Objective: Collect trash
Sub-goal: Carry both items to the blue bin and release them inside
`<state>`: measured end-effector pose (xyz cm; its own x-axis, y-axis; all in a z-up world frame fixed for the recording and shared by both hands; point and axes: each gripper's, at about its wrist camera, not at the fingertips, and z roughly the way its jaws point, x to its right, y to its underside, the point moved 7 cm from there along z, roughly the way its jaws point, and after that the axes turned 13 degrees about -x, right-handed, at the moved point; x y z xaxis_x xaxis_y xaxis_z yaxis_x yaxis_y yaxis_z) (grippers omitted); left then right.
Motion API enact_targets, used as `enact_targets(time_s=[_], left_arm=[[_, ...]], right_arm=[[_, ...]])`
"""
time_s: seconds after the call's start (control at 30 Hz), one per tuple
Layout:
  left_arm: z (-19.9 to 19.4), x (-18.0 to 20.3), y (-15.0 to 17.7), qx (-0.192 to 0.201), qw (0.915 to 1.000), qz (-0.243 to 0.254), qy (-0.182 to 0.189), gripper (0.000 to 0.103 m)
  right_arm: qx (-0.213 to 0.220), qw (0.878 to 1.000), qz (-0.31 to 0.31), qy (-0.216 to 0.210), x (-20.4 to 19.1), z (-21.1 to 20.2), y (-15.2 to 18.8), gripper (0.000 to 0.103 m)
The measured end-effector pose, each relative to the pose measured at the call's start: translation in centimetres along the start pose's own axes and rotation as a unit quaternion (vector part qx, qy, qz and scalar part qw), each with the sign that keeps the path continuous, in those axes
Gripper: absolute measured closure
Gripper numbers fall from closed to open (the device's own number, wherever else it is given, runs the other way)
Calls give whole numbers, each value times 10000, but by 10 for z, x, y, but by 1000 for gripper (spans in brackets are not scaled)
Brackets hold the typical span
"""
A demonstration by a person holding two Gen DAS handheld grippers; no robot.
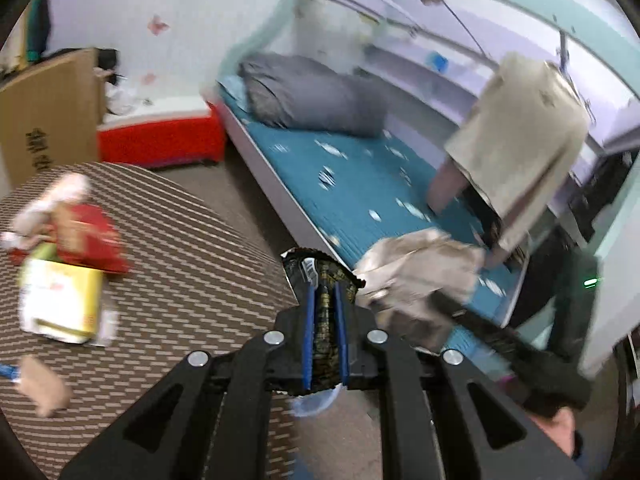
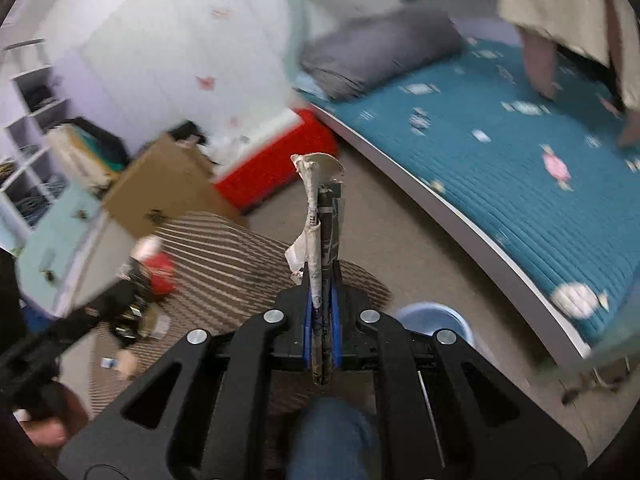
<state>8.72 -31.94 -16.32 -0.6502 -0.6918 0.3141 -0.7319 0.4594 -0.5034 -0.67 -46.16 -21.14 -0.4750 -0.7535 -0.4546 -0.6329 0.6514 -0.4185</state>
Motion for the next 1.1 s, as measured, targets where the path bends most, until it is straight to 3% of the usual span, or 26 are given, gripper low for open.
enact_targets(time_s=[0.2,0.47,0.57,0.63,0.67,0.7,0.73,0.87,1.1], left_arm=[[83,43,11,-676,9971,355,-61,93],[187,44,31,-1624,9847,509,-368,93],[217,38,33,-1919,9783,555,-545,90],[237,35,33,-2174,9731,499,-581,68],[243,34,32,-2257,9712,481,-590,35],[248,33,32,-2303,9693,511,-690,19],[250,33,29,-2275,9685,578,-830,19],[248,37,25,-2135,9681,815,-1029,19],[205,48,16,-1521,9737,1049,-1329,16]], right_arm=[[-618,9965,530,190,65,60,18,95],[-1284,9868,978,132,113,134,27,95],[-1498,9814,1198,45,130,157,32,91],[-1499,9766,1540,-80,145,166,36,57],[-1432,9757,1656,-116,152,167,37,30],[-1444,9743,1717,-184,156,170,38,27],[-1509,9724,1767,-231,159,172,41,27],[-1453,9705,1921,-126,168,163,46,7],[-895,9781,1851,330,166,110,40,6]])
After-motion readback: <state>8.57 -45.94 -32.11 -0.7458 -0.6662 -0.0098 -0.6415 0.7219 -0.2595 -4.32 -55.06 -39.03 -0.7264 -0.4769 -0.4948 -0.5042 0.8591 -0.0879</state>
